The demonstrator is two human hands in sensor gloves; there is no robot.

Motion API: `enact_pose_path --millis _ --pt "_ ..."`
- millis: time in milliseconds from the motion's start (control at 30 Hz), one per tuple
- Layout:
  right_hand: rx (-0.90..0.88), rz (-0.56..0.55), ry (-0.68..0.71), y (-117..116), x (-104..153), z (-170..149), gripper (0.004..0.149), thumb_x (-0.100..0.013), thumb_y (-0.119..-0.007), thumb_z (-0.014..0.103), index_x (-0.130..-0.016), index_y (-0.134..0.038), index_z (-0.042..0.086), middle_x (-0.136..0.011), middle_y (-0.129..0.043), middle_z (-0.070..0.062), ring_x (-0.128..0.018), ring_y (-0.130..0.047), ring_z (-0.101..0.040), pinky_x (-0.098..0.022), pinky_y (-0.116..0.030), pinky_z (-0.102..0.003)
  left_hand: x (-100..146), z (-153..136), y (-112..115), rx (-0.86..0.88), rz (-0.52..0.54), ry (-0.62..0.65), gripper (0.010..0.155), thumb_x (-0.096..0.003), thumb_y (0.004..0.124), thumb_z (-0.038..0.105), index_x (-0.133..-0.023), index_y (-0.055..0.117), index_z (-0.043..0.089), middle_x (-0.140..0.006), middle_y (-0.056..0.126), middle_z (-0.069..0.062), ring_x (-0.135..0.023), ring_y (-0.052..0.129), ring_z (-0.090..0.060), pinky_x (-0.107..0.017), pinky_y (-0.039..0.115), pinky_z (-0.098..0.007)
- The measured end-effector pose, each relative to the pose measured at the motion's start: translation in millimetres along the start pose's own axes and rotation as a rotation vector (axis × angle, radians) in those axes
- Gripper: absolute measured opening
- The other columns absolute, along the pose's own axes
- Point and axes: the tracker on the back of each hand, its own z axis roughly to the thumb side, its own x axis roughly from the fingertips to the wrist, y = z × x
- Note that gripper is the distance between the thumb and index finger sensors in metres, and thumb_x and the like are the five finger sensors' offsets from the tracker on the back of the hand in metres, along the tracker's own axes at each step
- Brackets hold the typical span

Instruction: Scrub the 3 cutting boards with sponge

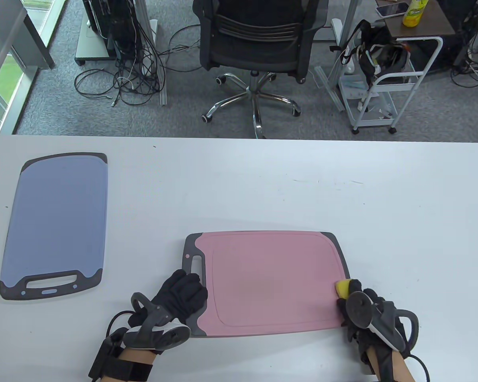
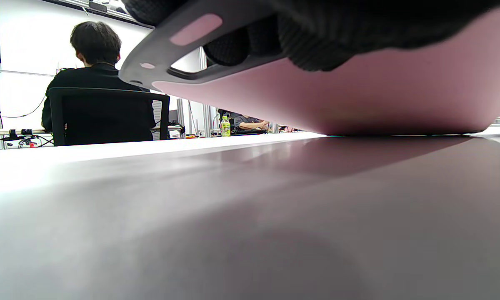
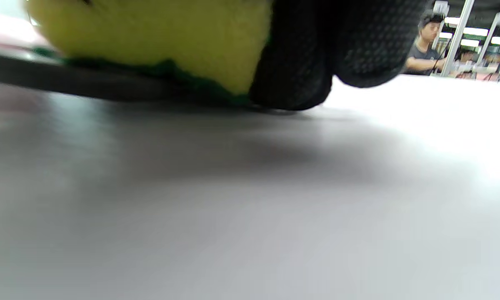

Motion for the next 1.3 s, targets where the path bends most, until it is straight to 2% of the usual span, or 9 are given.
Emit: enact_pose_path --millis 100,333,433,533,633,900,1033,1133,1300 --pt "0.100 -0.066 0.202 5.2 0.5 48.2 0.068 -0.047 -0.069 0.052 -0.099 -0.065 0.008 -0.076 -0.080 -0.013 -0.052 -0.090 -0.023 -0.046 -0.078 -0.045 -0.4 -1.9 1.1 0.019 -0.005 -0.003 0.043 -0.0585 0.081 0.038 -0.094 0.058 0.032 -0.098 0.069 0.009 -0.104 0.070 -0.021 -0.078 0.057 -0.053" --pt "0.055 -0.117 0.727 20.1 41.3 231.3 0.069 -0.046 -0.067 0.054 -0.100 -0.063 0.011 -0.076 -0.078 -0.012 -0.052 -0.089 -0.021 -0.047 -0.078 -0.044 -0.3 -2.3 1.4 0.023 -0.005 -0.001 0.043 -0.0582 0.082 0.038 -0.094 0.059 0.032 -0.098 0.069 0.009 -0.104 0.070 -0.021 -0.078 0.058 -0.053" --pt "0.060 -0.153 0.856 22.5 57.5 268.3 0.069 -0.046 -0.067 0.054 -0.099 -0.064 0.010 -0.076 -0.079 -0.012 -0.052 -0.089 -0.021 -0.047 -0.077 -0.044 -0.1 -2.3 1.3 0.023 -0.002 -0.001 0.043 -0.0581 0.082 0.038 -0.094 0.059 0.032 -0.098 0.070 0.009 -0.103 0.071 -0.021 -0.078 0.058 -0.053" --pt "0.048 -0.143 0.846 21.6 52.7 259.9 0.069 -0.046 -0.064 0.057 -0.100 -0.062 0.014 -0.077 -0.077 -0.008 -0.053 -0.087 -0.018 -0.048 -0.078 -0.042 0.1 -2.3 1.1 0.023 0.003 -0.002 0.043 -0.0579 0.082 0.038 -0.093 0.059 0.032 -0.097 0.070 0.009 -0.103 0.071 -0.021 -0.078 0.058 -0.053" --pt "-0.003 -0.092 0.727 19.3 41.2 223.4 0.069 -0.045 -0.068 0.056 -0.100 -0.063 0.015 -0.077 -0.078 -0.010 -0.051 -0.087 -0.019 -0.046 -0.078 -0.043 -0.3 -1.9 1.0 0.017 0.001 -0.001 0.043 -0.0580 0.082 0.038 -0.094 0.059 0.032 -0.097 0.070 0.009 -0.103 0.071 -0.020 -0.078 0.058 -0.053" --pt "0.084 -0.018 0.222 5.8 9.2 52.8 0.069 -0.045 -0.067 0.054 -0.101 -0.061 0.015 -0.079 -0.077 -0.011 -0.055 -0.088 -0.023 -0.048 -0.076 -0.046 -0.8 -1.3 1.1 0.012 -0.007 -0.002 0.043 -0.0580 0.081 0.039 -0.094 0.058 0.032 -0.098 0.069 0.009 -0.104 0.070 -0.020 -0.078 0.058 -0.053" --pt "0.009 0.021 0.007 -0.5 0.2 -2.7 0.069 -0.046 -0.068 0.053 -0.102 -0.060 0.014 -0.080 -0.076 -0.012 -0.056 -0.087 -0.025 -0.049 -0.075 -0.047 -0.8 -1.1 0.9 0.006 -0.006 -0.001 0.043 -0.0583 0.081 0.039 -0.094 0.058 0.032 -0.098 0.069 0.009 -0.104 0.070 -0.020 -0.078 0.058 -0.053" --pt "0.066 -0.019 0.058 1.6 2.7 19.1 0.069 -0.047 -0.070 0.050 -0.100 -0.062 0.007 -0.078 -0.077 -0.016 -0.055 -0.087 -0.026 -0.050 -0.075 -0.049 -1.1 -2.8 1.6 0.017 -0.013 -0.006 0.043 -0.0583 0.081 0.038 -0.094 0.058 0.032 -0.098 0.068 0.009 -0.104 0.070 -0.020 -0.078 0.057 -0.053" --pt "0.001 -0.053 0.459 11.8 19.0 134.0 0.069 -0.046 -0.070 0.053 -0.100 -0.063 0.010 -0.076 -0.077 -0.014 -0.053 -0.087 -0.023 -0.048 -0.076 -0.047 -1.3 -2.9 1.8 0.022 -0.017 -0.006 0.043 -0.0583 0.081 0.038 -0.094 0.058 0.032 -0.098 0.069 0.009 -0.104 0.070 -0.020 -0.078 0.057 -0.054"
